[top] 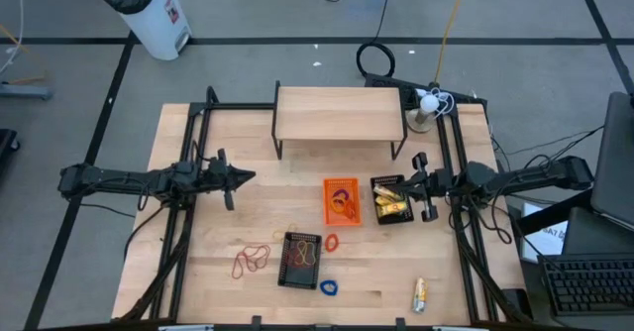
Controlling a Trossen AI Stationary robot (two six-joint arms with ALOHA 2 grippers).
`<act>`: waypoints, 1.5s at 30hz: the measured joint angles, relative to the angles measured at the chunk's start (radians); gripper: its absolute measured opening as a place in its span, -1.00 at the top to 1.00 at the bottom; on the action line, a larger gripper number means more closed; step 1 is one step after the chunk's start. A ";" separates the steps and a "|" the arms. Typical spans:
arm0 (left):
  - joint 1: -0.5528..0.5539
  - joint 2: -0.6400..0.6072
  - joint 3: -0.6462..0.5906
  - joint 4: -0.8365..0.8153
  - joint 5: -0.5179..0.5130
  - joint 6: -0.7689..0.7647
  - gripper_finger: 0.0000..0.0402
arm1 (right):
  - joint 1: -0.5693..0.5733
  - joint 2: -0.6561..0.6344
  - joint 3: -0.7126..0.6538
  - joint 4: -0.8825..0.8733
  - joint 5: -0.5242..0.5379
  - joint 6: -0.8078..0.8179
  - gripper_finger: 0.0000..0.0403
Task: Pick & Place Office Desk Supplies
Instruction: Put the red rubber band into the bottom black bin
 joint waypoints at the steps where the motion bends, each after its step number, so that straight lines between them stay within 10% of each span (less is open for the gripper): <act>1: 0.000 0.000 0.000 0.000 -0.001 0.000 0.95 | 0.000 -0.003 -0.005 0.002 0.000 0.000 1.00; 45: 0.000 0.000 0.000 -0.062 -0.007 0.008 0.95 | -0.020 -0.253 -0.026 -0.269 0.079 0.016 1.00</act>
